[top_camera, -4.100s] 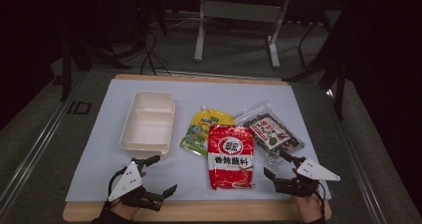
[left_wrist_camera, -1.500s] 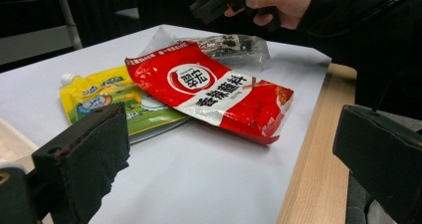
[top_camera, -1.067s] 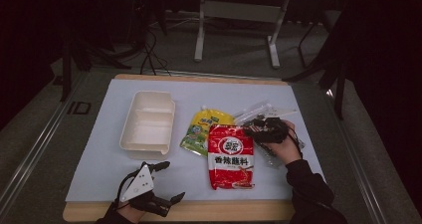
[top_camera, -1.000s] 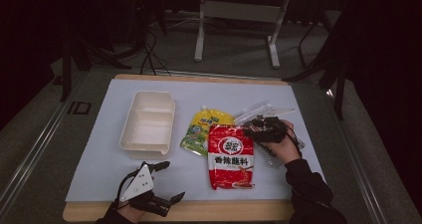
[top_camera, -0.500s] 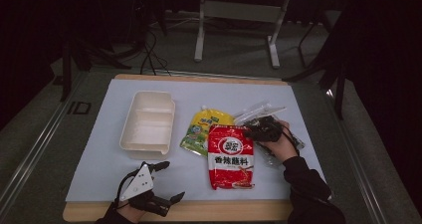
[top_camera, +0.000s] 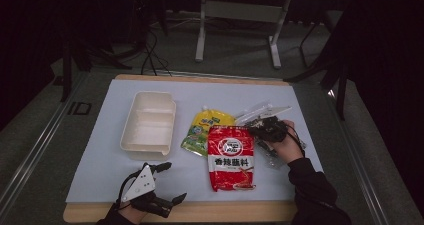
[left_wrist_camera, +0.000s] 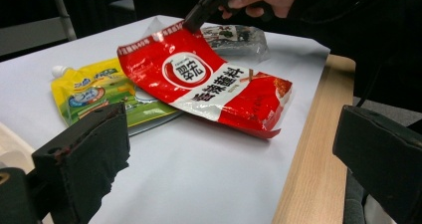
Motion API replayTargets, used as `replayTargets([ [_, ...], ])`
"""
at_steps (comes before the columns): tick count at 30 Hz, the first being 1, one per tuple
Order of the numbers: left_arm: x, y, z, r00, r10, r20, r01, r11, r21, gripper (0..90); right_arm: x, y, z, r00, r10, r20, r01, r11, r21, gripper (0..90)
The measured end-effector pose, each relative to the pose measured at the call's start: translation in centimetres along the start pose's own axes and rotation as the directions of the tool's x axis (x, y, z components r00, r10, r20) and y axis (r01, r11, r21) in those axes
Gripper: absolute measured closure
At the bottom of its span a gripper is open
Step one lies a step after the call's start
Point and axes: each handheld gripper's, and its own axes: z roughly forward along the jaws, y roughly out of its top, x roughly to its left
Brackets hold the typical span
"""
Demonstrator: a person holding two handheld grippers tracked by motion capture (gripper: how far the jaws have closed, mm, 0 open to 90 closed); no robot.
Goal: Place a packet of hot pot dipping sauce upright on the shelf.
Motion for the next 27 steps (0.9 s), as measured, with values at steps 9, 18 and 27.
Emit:
replayTargets([
  [9,-0.2,1.5,0.2,0.9988,-0.042,-0.027,0.042,0.9991,0.002,2.9,2.1,1.0,-3.2,0.9979,-0.064,0.005,0.065,0.996,-0.063,89.1],
  [18,-0.8,3.8,1.6,0.9994,-0.035,0.002,0.035,0.9971,0.068,2.8,5.2,2.0,-7.4,0.9888,-0.148,0.012,0.149,0.977,-0.152,89.2],
  [27,-0.1,6.3,3.8,0.9992,-0.037,0.012,0.036,0.9938,0.105,5.3,8.1,1.9,-10.4,0.9754,-0.220,0.001,0.216,0.954,-0.209,89.2],
])
